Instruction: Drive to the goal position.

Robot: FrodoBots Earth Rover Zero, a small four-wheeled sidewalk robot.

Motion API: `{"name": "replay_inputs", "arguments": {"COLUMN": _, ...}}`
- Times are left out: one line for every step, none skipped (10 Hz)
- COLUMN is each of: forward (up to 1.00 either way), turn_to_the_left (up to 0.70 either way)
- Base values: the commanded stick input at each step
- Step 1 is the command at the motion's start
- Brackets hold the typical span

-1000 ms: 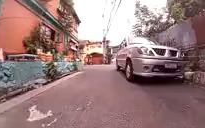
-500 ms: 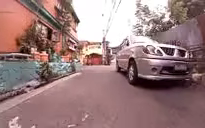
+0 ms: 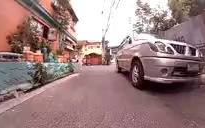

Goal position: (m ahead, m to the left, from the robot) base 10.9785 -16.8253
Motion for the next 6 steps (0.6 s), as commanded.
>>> {"name": "replay_inputs", "arguments": {"forward": 0.7, "turn_to_the_left": 0.0}}
{"name": "replay_inputs", "arguments": {"forward": 0.7, "turn_to_the_left": 0.0}}
{"name": "replay_inputs", "arguments": {"forward": 0.7, "turn_to_the_left": 0.0}}
{"name": "replay_inputs", "arguments": {"forward": 0.7, "turn_to_the_left": 0.0}}
{"name": "replay_inputs", "arguments": {"forward": 0.7, "turn_to_the_left": 0.0}}
{"name": "replay_inputs", "arguments": {"forward": 0.7, "turn_to_the_left": 0.0}}
